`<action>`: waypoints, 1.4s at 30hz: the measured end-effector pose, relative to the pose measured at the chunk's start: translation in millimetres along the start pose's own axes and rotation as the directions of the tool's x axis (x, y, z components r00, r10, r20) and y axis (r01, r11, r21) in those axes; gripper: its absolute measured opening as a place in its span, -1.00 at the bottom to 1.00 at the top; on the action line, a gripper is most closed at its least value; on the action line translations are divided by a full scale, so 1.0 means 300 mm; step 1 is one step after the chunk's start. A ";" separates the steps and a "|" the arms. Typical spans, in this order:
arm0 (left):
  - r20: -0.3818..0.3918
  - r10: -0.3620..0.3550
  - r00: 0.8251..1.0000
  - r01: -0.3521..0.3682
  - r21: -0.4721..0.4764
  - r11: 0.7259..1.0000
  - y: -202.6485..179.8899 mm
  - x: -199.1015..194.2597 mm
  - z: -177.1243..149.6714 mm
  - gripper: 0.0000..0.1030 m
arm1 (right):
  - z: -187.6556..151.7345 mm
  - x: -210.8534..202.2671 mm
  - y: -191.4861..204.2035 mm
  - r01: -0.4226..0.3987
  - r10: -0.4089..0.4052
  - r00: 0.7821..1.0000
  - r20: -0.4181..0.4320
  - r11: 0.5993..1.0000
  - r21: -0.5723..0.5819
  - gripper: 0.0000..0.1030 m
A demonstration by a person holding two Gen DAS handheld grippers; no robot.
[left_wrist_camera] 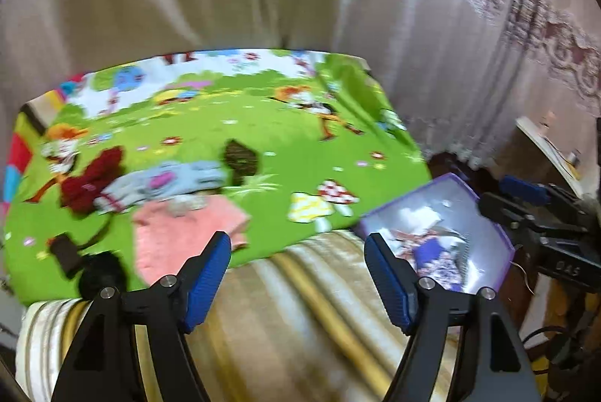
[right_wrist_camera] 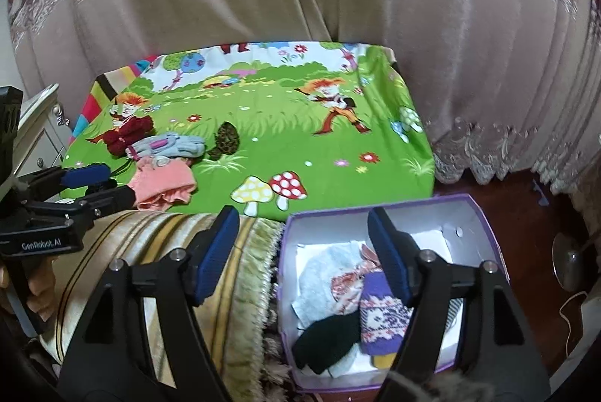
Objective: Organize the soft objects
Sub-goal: 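Move both open tools back over the pile, then grasp the brown knit pouch with the left tool while the right tool grasps the leopard scarf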
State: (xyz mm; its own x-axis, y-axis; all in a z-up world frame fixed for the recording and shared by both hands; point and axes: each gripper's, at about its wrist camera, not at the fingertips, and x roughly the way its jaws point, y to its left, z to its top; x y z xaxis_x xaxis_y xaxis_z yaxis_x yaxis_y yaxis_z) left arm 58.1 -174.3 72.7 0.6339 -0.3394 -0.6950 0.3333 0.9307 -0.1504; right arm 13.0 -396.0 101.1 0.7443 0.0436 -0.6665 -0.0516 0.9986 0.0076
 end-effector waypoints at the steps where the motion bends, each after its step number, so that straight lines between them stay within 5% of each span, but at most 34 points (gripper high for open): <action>1: 0.018 0.015 1.000 -0.015 0.001 1.000 0.022 -0.014 -0.007 0.44 | 0.005 -0.001 0.013 0.000 0.001 1.000 0.008 1.000 -0.006 0.52; 6: 0.080 0.110 0.991 -0.113 0.043 0.993 0.124 -0.083 -0.042 0.47 | 0.033 -0.001 0.085 0.029 -0.028 0.999 0.034 0.999 -0.028 0.75; 17: 0.076 0.212 0.974 -0.207 -0.065 0.976 0.370 -0.160 -0.076 0.47 | 0.054 0.043 0.195 0.079 -0.075 0.996 0.041 0.989 -0.122 0.81; 30: -0.045 0.269 0.962 -0.273 -0.195 0.942 0.590 -0.113 -0.117 0.47 | 0.090 0.182 0.255 -0.096 0.093 0.995 -0.041 0.993 -0.071 0.81; 42: -0.214 0.254 0.943 -0.319 -0.366 0.874 0.802 0.026 -0.107 0.38 | 0.148 0.385 0.282 -0.119 0.112 0.988 -0.108 0.991 -0.057 0.81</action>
State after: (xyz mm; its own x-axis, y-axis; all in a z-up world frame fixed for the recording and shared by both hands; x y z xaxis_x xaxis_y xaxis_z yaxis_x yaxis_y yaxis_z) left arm 120.8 51.2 8.3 0.5331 -0.0541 -0.8443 -0.1662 0.9718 -0.1671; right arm 124.2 -305.2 57.9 0.6572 0.1516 -0.7383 -0.1774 0.9832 0.0440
